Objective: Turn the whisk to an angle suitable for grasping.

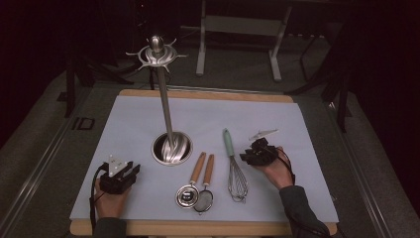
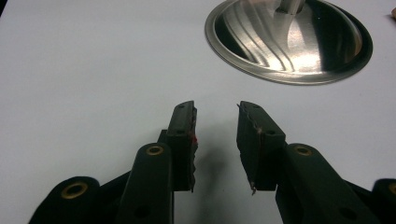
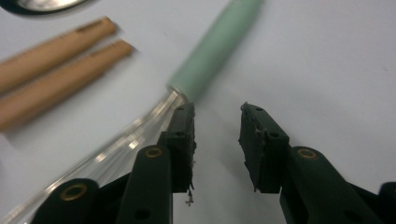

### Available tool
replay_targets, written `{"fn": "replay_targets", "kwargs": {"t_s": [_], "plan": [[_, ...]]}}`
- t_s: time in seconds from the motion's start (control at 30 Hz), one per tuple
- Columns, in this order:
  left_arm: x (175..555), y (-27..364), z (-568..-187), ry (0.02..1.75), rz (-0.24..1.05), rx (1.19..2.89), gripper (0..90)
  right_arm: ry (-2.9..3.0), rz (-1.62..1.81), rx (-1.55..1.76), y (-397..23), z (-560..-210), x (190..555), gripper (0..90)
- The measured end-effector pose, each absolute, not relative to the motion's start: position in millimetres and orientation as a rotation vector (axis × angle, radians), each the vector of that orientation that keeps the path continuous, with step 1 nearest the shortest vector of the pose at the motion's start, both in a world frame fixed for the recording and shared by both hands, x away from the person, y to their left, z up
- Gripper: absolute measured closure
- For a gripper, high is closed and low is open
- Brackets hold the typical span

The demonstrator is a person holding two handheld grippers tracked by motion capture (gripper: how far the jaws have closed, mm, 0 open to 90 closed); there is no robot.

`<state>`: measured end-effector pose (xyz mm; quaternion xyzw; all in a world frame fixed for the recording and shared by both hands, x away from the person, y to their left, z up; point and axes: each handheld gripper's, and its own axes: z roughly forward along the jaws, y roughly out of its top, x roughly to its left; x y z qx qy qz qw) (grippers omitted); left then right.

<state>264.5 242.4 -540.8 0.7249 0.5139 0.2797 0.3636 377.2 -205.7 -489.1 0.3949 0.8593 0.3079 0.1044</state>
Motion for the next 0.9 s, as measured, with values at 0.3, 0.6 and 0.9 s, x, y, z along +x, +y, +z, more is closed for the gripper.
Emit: {"fn": "replay_targets", "kwargs": {"t_s": [0.3,0.6,0.9], "plan": [[264.3,241.7,-540.7,1.316,0.722,1.875,68.0,2.567,0.915,1.186,-177.0,-489.9,389.2,58.3],[264.3,241.2,-540.8,1.313,0.724,1.876,68.0,2.58,0.746,1.211,-154.6,-504.3,403.3,56.9],[264.1,240.9,-540.8,1.311,0.727,1.878,68.1,2.603,0.652,1.232,-150.9,-509.6,405.5,61.7]]}}
